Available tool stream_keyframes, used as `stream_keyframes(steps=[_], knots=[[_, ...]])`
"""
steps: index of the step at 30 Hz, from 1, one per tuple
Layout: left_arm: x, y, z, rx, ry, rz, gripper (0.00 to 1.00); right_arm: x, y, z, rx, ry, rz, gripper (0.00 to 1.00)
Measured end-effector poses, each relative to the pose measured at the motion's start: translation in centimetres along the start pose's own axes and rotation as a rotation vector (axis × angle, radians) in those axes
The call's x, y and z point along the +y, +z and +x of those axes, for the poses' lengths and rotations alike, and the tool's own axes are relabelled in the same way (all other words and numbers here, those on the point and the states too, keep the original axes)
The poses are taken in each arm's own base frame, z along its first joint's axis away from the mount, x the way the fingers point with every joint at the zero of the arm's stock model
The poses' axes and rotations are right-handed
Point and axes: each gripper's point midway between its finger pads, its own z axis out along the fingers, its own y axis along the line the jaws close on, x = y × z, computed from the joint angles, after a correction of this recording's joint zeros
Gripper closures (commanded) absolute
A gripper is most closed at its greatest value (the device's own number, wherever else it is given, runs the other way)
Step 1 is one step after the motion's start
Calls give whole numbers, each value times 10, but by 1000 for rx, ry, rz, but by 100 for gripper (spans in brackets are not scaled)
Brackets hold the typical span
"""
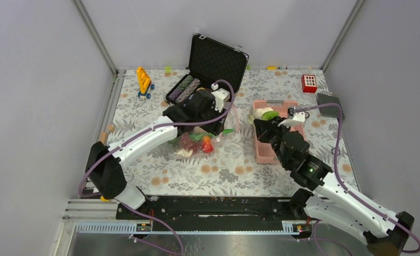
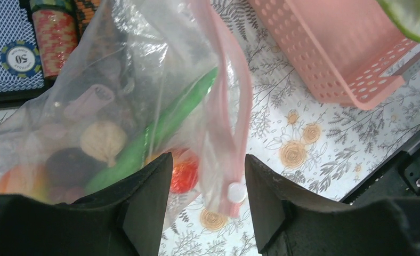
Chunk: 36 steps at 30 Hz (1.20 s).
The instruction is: Place the food in the zip-top bag and seal the zipper
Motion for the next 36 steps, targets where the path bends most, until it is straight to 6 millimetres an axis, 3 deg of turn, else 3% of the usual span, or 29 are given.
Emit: stream_keyframes(steps=[6, 15, 26, 36], knots=[[-13, 7, -11, -9, -63, -46, 45, -16, -3, -1, -19, -33, 55, 100], [5, 11, -30, -50, -150, -198, 47, -22, -6, 1, -24, -42, 60, 100], [2, 46, -17, 28, -171, -201, 46, -23, -6, 2, -20, -44, 59, 100], [-17, 48, -25, 15, -163, -165, 45, -27, -6, 6, -15, -48, 67, 100]])
